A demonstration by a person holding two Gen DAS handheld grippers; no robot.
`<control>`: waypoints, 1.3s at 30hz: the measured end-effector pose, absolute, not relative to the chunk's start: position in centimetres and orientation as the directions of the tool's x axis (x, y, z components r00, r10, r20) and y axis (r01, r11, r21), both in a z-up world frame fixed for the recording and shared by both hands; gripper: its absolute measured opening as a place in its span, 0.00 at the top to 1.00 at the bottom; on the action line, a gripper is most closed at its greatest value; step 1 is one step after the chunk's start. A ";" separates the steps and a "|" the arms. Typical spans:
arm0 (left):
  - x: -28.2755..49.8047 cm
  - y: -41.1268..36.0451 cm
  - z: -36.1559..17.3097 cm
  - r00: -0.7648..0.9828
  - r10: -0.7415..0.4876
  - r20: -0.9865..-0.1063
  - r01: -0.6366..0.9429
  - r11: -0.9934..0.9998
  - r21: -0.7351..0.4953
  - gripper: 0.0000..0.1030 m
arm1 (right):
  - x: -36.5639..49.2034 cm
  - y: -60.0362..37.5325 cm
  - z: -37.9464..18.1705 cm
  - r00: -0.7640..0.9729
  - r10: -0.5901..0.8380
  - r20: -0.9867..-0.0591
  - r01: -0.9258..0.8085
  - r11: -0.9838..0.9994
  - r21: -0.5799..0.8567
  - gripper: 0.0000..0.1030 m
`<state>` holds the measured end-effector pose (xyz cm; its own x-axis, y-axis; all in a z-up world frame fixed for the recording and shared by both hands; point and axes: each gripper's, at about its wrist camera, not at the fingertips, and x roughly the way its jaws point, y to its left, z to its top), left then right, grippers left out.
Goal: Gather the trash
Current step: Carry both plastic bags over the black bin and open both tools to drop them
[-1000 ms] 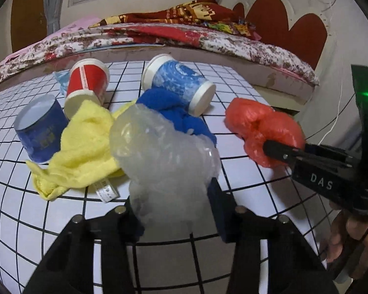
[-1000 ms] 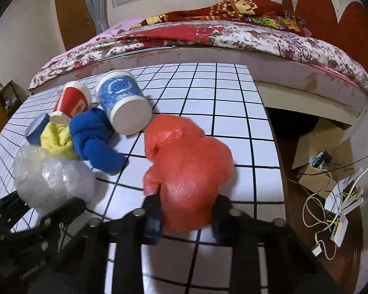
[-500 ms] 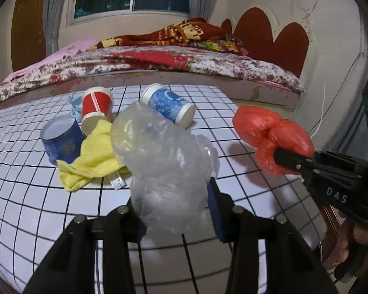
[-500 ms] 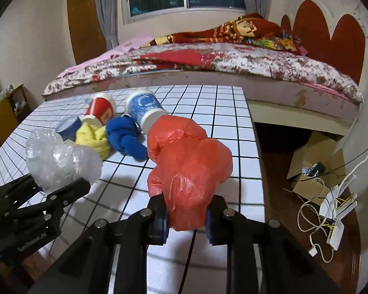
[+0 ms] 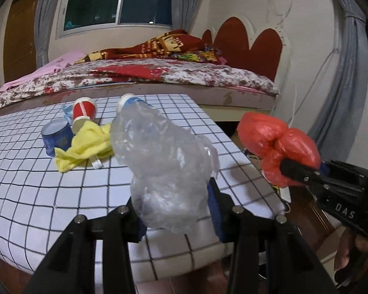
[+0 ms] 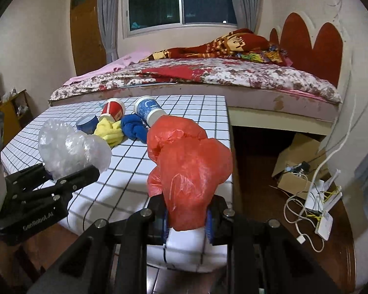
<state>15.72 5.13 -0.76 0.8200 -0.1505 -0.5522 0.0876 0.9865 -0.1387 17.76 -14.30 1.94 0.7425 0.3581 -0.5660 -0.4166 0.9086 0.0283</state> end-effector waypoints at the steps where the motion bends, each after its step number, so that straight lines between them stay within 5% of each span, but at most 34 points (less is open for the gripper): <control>1: 15.4 4.8 -0.7 0.821 -0.154 -0.550 0.093 0.986 -0.137 0.58 | 17.2 -14.9 2.0 0.747 0.353 -0.563 -0.411 0.911 0.025 0.77; 23: 11.5 -5.5 -2.3 0.764 -0.306 -0.569 0.295 0.949 -0.113 0.58 | 11.8 -26.8 -1.2 0.785 0.206 -0.584 -0.208 0.976 0.065 0.77; 39: 11.0 -13.5 -7.1 0.631 -0.397 -0.667 0.435 0.892 -0.120 0.58 | 11.1 -32.6 -6.7 0.703 0.125 -0.700 -0.118 0.991 0.059 0.77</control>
